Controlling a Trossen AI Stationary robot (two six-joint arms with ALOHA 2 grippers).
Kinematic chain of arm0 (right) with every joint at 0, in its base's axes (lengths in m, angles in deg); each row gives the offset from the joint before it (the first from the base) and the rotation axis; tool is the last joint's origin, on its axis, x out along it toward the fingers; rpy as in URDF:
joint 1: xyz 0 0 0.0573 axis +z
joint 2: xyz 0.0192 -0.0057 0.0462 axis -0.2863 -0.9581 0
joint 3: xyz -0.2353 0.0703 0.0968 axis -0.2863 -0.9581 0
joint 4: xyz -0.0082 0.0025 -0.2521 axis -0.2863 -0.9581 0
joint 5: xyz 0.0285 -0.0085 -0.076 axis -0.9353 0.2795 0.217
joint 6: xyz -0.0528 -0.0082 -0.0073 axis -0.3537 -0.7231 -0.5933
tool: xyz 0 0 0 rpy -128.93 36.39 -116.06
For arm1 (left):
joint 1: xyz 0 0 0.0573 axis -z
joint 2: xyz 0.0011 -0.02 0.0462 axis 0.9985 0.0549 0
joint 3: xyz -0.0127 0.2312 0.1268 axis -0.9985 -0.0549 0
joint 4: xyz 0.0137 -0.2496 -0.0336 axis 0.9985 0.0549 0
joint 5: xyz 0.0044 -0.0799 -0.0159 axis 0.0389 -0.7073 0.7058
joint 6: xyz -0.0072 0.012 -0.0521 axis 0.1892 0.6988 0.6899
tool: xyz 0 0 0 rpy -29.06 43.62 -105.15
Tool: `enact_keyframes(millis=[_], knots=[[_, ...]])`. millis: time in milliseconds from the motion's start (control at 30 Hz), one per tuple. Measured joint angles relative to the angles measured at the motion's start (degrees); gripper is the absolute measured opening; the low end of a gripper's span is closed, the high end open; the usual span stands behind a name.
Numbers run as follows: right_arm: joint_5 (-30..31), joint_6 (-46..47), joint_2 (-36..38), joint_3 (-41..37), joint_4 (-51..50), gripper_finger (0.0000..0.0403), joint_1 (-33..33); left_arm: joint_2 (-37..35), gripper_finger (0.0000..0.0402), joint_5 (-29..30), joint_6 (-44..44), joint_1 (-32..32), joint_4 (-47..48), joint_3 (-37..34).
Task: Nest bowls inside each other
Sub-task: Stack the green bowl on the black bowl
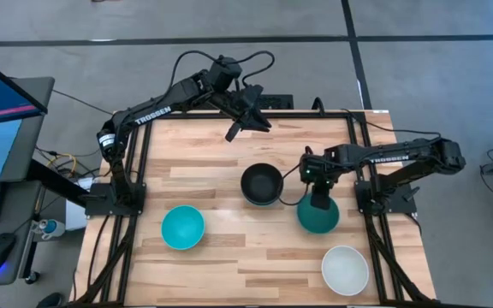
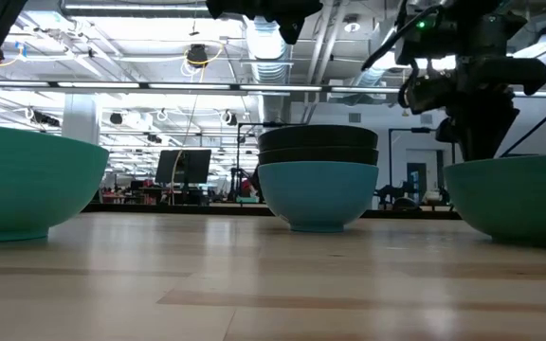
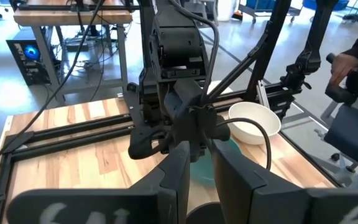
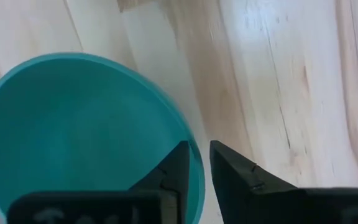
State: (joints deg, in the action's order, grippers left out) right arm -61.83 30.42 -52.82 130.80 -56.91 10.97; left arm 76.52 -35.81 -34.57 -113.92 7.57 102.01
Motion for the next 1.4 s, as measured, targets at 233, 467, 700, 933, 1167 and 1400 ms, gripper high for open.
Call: enact_keyframes(millis=[233,467,700,933,1167,1400], knots=[[0.27,1.59,0.0,0.02,-0.49,0.0137,-0.62,0.0,0.0057,-0.11,0.0,-0.02,-1.63,0.0],[0.57,3.08,0.0,0.0,0.13,0.0221,0.62,0.0,0.0057,-0.11,0.31,-0.04,-2.49,0.0],[3.09,6.51,0.0,-2.28,7.05,0.0243,3.35,0.0,0.0057,-0.13,0.62,-0.04,-2.34,0.0],[3.83,12.49,0.01,-6.47,8.81,0.0212,4.96,0.0,0.0057,-0.13,0.62,-0.03,-2.32,0.0],[6.11,12.58,0.0,-6.15,9.69,0.0107,4.93,0.0,0.0057,-0.13,0.88,-0.09,-2.32,0.0],[5.82,16.0,0.28,-8.01,10.93,0.0014,4.91,0.0,0.0057,-0.15,3.12,-0.09,-2.26,0.0]])
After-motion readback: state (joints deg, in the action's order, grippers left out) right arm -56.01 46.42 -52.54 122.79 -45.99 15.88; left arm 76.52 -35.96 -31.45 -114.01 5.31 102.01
